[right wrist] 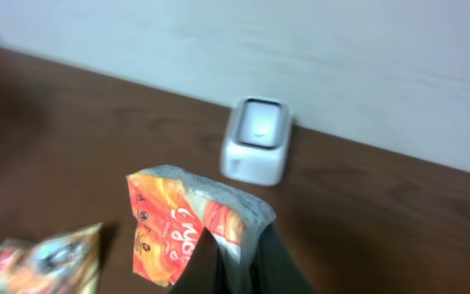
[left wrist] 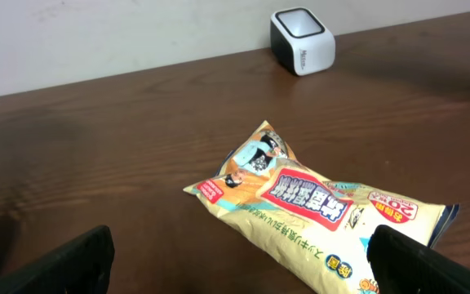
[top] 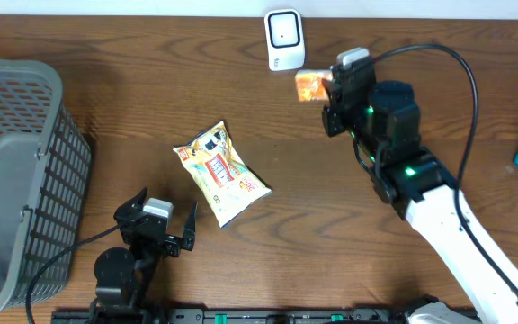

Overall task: Scan the item barcode
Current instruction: 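Carry the orange tissue pack up to the white scanner, then hold the orange pack over the scanner window, adjusting its angle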

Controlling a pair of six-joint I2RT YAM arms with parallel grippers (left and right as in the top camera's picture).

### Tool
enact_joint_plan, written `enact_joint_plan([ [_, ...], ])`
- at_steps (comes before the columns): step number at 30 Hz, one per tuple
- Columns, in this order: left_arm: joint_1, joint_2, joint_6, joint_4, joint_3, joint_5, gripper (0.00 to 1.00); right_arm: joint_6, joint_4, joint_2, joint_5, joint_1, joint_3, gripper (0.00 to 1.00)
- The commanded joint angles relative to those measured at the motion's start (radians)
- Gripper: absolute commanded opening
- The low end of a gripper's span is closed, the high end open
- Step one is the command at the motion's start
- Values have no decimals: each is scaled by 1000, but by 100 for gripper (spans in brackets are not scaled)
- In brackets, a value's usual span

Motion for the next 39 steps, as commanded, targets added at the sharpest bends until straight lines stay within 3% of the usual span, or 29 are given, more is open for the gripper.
enact_joint_plan([
  [1, -2, -2, -2, -21, -16, 13, 98, 105, 77, 56, 235, 8, 2, 1],
  [10, -2, -2, -2, -21, -16, 13, 98, 153, 337, 155, 387, 41, 2, 2],
  [14, -2, -2, -2, -21, -16, 13, 98, 83, 454, 215, 414, 73, 2, 1],
  [19, -2, -2, -2, -21, -16, 13, 98, -103, 633, 319, 418, 110, 2, 2],
  [24, -2, -2, -2, -21, -16, 13, 98, -143, 767, 418, 483, 128, 2, 2],
  [39, -2, -2, -2, -21, -16, 13, 98, -131, 843, 644, 480, 125, 98, 1],
])
